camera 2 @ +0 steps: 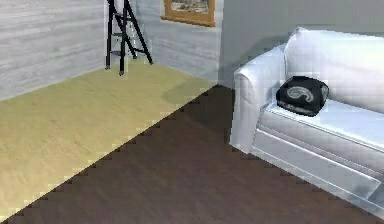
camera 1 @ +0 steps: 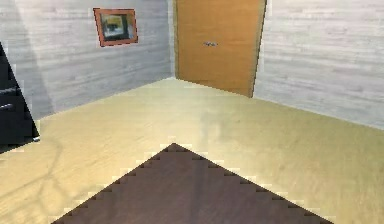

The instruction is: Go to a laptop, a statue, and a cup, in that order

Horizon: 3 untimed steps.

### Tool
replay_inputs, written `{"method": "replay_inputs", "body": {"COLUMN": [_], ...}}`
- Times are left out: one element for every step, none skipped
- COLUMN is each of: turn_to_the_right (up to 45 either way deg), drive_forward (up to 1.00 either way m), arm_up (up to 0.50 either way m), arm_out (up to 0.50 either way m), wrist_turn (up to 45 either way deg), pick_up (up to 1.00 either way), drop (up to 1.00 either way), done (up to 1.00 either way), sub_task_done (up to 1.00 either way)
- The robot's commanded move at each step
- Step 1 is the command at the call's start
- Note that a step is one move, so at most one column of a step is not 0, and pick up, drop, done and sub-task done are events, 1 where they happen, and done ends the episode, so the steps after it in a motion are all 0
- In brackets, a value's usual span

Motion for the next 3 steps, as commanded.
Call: {"method": "replay_inputs", "body": {"turn_to_the_right": [-45.0, -3.0, 0.0], "drive_forward": [0.0, 0.0, 1.0], "arm_up": [0.0, 0.0, 0.0], "arm_out": [0.0, 0.0, 0.0], "wrist_turn": [0.0, 0.0, 0.0], "pick_up": [0.0, 0.0, 0.0], "drop": [0.0, 0.0, 0.0], "done": [0.0, 0.0, 0.0], "sub_task_done": [0.0, 0.0, 0.0]}}
